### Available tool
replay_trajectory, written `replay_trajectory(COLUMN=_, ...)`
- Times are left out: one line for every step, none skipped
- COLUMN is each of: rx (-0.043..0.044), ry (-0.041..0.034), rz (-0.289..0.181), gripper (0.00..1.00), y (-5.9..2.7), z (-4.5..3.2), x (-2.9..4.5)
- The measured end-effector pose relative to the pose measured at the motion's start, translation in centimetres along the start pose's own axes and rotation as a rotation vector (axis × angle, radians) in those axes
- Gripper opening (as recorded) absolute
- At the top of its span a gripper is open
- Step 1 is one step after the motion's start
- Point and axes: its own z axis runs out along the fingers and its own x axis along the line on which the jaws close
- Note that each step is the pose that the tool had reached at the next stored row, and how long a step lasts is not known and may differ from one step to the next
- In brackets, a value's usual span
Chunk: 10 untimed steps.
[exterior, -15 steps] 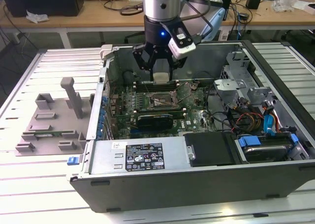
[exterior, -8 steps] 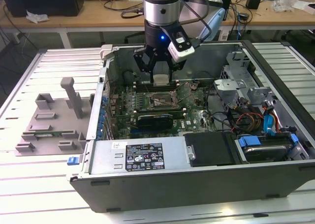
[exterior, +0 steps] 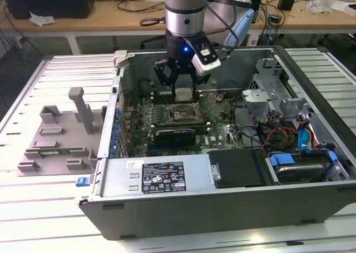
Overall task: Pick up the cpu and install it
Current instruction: 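Pick up the cpu and move it towards the insertion slot, then place the cpu into insertion slot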
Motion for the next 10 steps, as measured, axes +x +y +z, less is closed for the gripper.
replay_trajectory(rx=0.0003, ry=0.0003, rz=0.0, gripper=0.55, y=0.0, z=0.02, x=0.01)
replay_trajectory(rx=0.0003, ry=0.0002, rz=0.0, gripper=0.55, y=0.0, z=0.02, x=0.01)
replay_trajectory(rx=0.0001, ry=0.0001, rz=0.0, gripper=0.55, y=0.0, z=0.04, x=0.0)
replay_trajectory(rx=0.0001, ry=0.0001, rz=0.0, gripper=0.55, y=0.0, z=0.04, x=0.0)
replay_trajectory(rx=0.0001, ry=0.0001, rz=0.0, gripper=0.55, y=0.0, z=0.05, x=0.0)
replay_trajectory(rx=0.0001, ry=0.0001, rz=0.0, gripper=0.55, y=0.0, z=0.05, x=0.0)
replay_trajectory(rx=0.0001, ry=0.0001, rz=0.0, gripper=0.55, y=0.0, z=0.05, x=0.01)
replay_trajectory(rx=0.0001, ry=0.0001, rz=0.0, gripper=0.55, y=0.0, z=0.05, x=0.0)
replay_trajectory(rx=0.0001, ry=0.0001, rz=0.0, gripper=0.55, y=0.0, z=0.05, x=0.0)
replay_trajectory(rx=0.0001, ry=0.0001, rz=0.0, gripper=0.55, y=0.0, z=0.05, x=0.0)
